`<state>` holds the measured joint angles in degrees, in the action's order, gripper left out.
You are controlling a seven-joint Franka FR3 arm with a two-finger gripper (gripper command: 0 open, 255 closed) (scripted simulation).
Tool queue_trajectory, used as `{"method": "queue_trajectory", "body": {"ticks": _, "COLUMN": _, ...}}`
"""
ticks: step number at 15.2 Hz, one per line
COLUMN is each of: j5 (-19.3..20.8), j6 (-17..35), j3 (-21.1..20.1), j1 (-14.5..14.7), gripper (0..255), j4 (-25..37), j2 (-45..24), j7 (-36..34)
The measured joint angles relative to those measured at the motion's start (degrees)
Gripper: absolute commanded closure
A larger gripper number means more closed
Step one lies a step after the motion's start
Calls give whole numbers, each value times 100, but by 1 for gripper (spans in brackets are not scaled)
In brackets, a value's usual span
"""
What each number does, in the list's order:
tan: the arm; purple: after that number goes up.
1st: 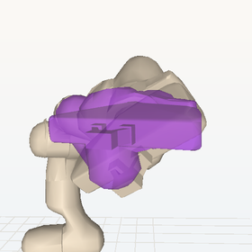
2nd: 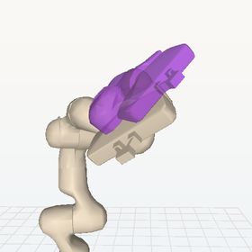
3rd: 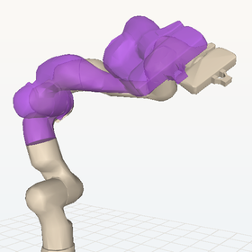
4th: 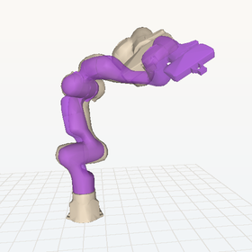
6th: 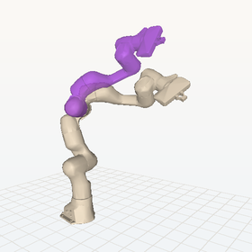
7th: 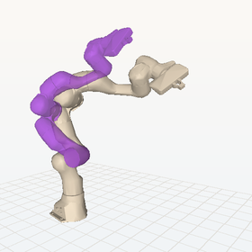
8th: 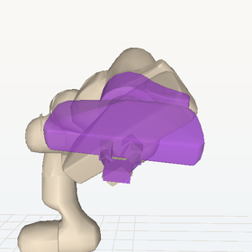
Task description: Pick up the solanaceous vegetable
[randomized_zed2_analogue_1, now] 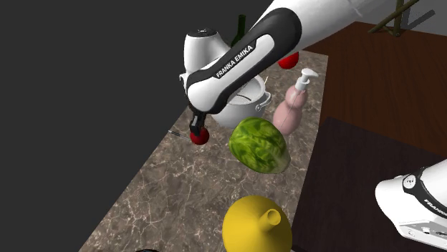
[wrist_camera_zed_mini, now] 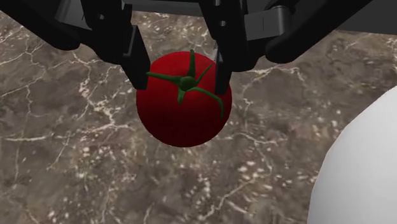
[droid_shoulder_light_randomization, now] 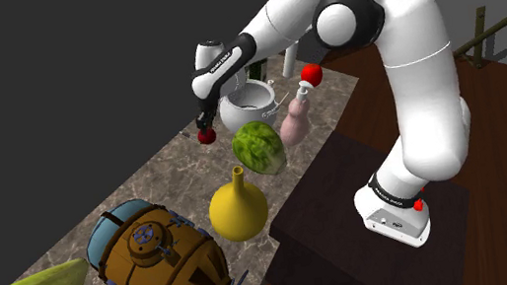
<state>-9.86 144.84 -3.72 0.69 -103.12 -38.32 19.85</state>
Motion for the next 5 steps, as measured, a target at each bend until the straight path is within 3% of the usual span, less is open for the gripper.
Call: {"method": "queue_trajectory", "body": {"ticks": 5, "j5": 17, "j6": -216, "j3": 11, "j1": 10, "gripper": 255, "j4": -57, "j2": 277, "j7": -47}}
